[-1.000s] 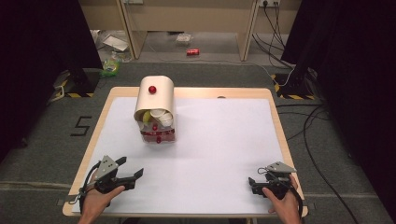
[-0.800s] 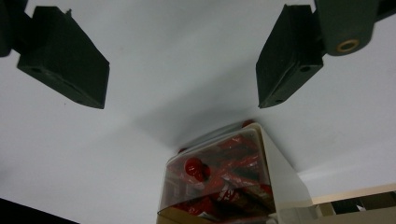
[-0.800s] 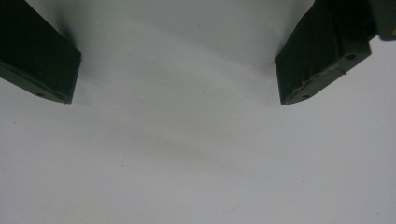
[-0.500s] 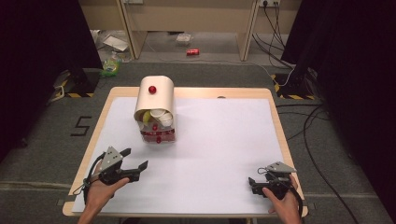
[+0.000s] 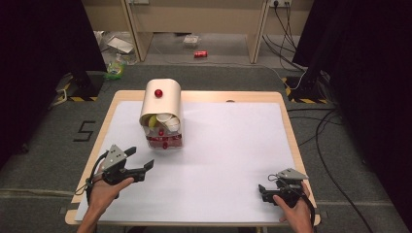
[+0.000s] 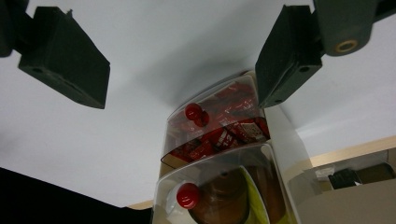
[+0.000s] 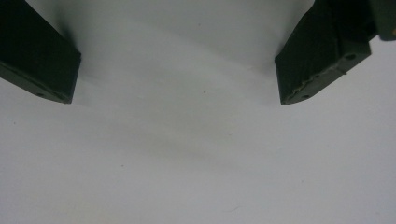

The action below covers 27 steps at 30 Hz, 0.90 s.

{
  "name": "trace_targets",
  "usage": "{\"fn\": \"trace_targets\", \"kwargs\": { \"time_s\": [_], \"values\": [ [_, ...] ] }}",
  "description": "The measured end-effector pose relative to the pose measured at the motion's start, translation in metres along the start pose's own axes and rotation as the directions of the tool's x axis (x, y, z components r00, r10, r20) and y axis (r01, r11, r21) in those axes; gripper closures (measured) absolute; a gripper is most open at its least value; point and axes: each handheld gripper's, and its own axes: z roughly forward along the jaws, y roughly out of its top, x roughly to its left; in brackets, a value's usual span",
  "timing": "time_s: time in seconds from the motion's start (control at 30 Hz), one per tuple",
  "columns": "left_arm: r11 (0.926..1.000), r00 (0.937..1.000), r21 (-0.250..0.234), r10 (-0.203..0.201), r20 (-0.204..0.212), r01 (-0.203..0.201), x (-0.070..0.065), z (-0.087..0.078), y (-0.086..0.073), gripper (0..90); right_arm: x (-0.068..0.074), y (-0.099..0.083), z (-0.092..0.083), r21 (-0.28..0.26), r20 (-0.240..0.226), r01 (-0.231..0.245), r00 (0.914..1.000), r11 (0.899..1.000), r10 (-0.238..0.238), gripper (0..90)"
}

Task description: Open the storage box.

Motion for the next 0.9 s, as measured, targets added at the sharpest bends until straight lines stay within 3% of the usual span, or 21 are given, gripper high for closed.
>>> {"fn": "trace_targets", "kwargs": {
  "time_s": [0.9],
  "values": [
    [0.9985,0.9998,-0.055,0.011,0.013,-0.010,-0.002,0.009,0.027,20.8,0.000,0.000,0.000,0.001,0.000,-0.002,1.0000,1.000,0.002,0.4]
  ]
}}
